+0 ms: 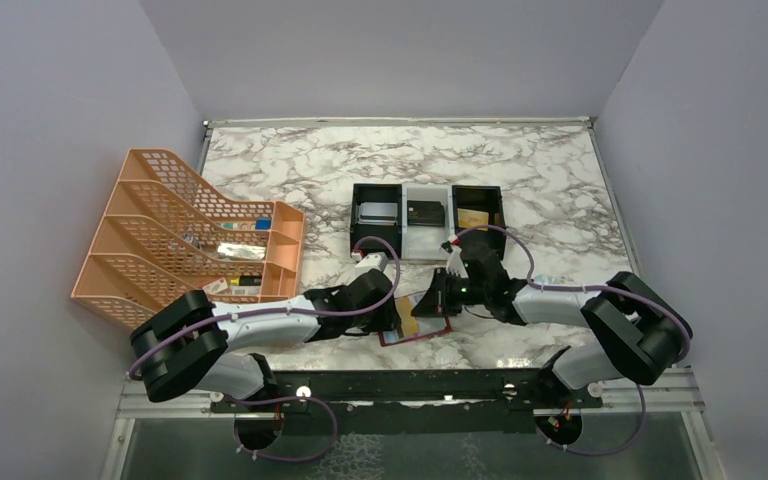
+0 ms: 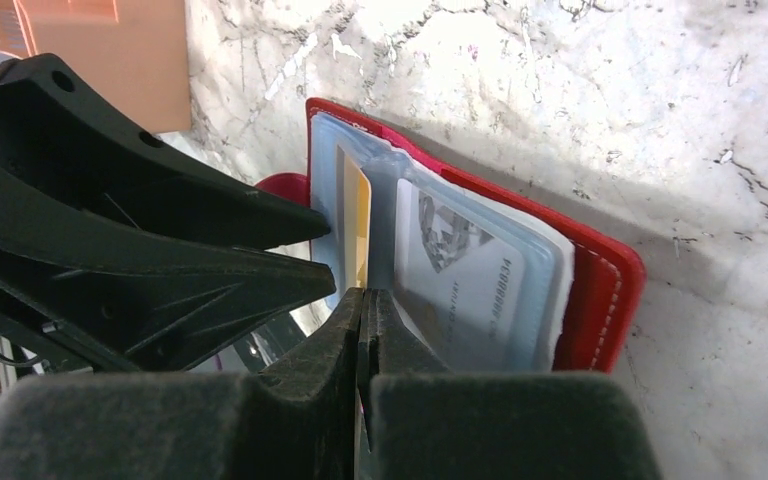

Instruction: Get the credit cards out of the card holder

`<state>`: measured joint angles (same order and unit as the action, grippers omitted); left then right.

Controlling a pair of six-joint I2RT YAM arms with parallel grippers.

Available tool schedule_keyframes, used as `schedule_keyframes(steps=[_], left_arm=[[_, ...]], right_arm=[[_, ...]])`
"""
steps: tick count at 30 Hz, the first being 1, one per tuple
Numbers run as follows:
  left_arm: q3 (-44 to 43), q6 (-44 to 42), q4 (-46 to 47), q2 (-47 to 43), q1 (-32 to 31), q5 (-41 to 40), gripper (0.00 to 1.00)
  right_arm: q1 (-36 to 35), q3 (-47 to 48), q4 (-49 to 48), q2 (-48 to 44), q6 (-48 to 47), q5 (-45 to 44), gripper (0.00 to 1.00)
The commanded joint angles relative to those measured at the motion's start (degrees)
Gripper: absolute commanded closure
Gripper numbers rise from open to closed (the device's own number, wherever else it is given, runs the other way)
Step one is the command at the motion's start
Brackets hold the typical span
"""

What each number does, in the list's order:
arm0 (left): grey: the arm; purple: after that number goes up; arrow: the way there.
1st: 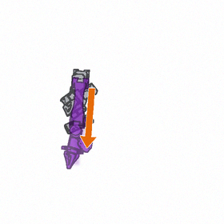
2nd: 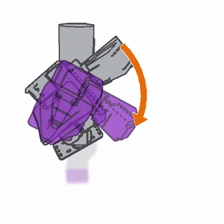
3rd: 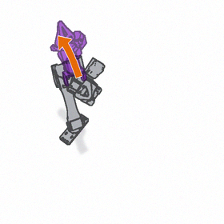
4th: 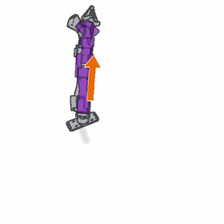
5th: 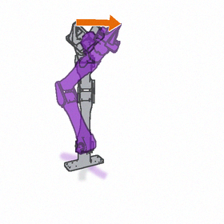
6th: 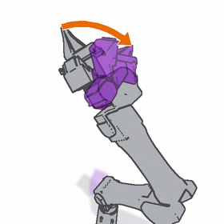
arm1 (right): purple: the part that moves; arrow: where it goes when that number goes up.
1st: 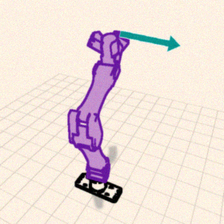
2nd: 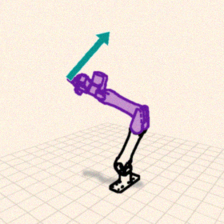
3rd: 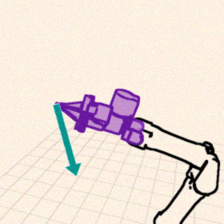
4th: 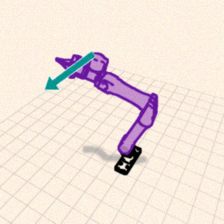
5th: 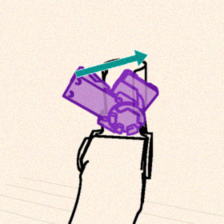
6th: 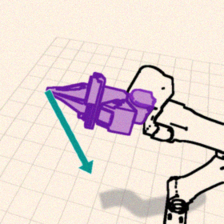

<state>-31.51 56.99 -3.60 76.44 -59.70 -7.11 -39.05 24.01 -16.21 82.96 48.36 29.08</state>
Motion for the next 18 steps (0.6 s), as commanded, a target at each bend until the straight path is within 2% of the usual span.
schedule_keyframes(steps=[1, 9, 18], left_arm=[[0.1, -0.9, -6.2, 0.7, -0.4, -2.3, 0.63], [-0.5, 0.0, -6.6, 1.5, -1.1, -3.6, 0.65], [-2.0, 0.0, -7.7, 4.8, -2.6, -4.8, 0.73]], right_arm=[[-0.3, -0.5, 1.6, -2.2, -0.4, -2.9, 0.99], [-0.3, -1.8, 0.1, -0.5, -0.8, -0.8, 0.99], [-0.3, -2.4, -3.0, 1.1, 0.7, -0.6, 0.83]])
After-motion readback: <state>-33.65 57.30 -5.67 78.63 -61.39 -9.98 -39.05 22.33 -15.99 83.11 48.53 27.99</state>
